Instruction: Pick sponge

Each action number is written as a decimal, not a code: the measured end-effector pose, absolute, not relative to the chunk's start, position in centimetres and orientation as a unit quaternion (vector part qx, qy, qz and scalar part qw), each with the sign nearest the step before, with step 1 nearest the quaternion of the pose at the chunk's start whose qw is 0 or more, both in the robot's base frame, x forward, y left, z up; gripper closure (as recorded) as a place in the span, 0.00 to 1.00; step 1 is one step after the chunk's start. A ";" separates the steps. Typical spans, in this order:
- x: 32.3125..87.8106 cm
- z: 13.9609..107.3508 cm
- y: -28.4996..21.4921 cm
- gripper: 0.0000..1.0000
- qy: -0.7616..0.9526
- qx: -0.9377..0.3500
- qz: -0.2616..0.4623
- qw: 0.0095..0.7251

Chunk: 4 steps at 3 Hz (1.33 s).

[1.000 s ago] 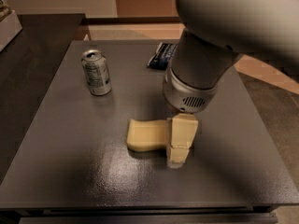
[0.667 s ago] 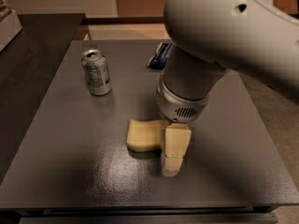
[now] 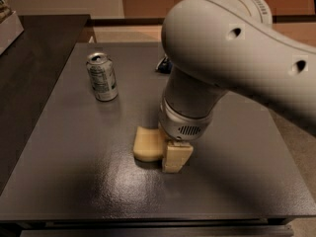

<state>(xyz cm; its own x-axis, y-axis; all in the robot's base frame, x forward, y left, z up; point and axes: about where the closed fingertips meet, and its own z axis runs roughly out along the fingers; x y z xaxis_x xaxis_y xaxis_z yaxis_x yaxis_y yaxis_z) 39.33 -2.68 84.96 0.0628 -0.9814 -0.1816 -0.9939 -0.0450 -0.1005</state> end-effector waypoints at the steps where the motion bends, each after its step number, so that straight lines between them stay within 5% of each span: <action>1: 39.2 84.8 -2.5 0.62 0.682 -0.724 0.032 0.098; 3: 40.7 88.1 -3.4 1.00 0.695 -0.707 0.028 0.125; 4: 42.1 90.9 -4.3 1.00 0.705 -0.694 0.023 0.145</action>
Offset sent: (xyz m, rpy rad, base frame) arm 0.0111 -0.0050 0.0217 0.0250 -0.0211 -0.0285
